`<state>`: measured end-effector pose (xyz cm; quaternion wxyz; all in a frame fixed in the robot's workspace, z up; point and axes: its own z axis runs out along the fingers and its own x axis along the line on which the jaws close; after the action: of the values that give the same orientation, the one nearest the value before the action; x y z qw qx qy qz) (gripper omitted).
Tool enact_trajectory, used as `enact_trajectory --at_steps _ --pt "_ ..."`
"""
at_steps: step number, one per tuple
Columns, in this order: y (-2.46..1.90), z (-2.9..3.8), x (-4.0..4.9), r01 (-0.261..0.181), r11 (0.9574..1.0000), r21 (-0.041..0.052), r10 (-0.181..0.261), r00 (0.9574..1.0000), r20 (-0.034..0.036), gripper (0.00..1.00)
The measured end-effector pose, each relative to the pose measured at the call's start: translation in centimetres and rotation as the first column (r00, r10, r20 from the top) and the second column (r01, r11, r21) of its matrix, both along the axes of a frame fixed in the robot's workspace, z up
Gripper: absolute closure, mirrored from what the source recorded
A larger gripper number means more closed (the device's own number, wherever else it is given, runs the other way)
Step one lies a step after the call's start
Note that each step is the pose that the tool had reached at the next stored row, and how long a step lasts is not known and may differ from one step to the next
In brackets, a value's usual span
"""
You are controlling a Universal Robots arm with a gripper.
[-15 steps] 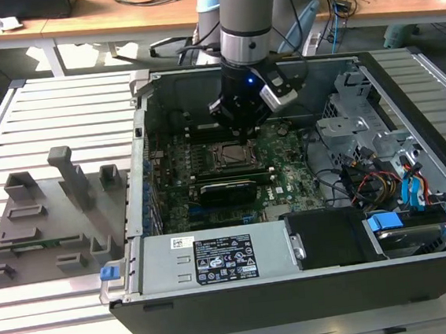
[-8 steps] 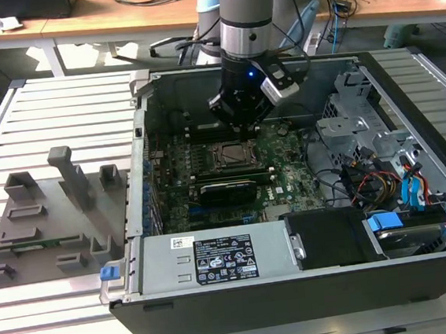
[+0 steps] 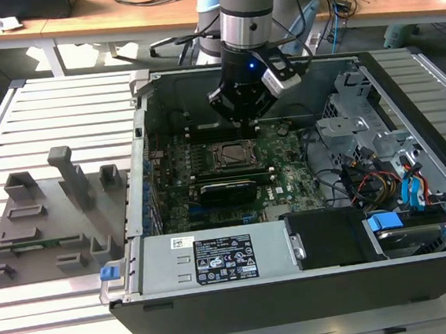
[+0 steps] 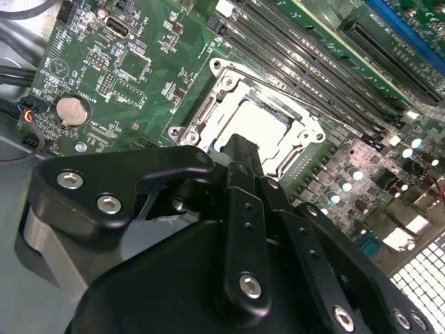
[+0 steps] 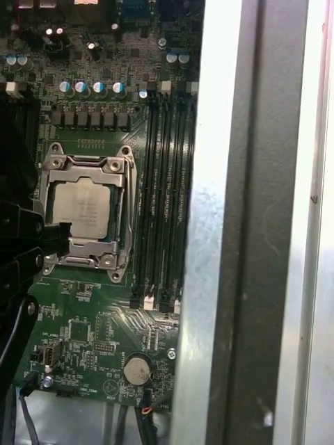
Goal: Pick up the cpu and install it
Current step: 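Install the first cpu locking lever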
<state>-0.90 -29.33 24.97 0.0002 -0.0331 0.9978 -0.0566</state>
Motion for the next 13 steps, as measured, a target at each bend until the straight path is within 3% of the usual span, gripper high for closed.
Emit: enact_trajectory --at_steps 8,13 --pt "0.00 1.42 0.00 0.000 0.9998 -0.0189 0.000 1.0000 -0.0001 0.89" --pt "0.00 1.44 0.00 0.000 0.9998 -0.0194 0.000 1.0000 0.0000 0.89"
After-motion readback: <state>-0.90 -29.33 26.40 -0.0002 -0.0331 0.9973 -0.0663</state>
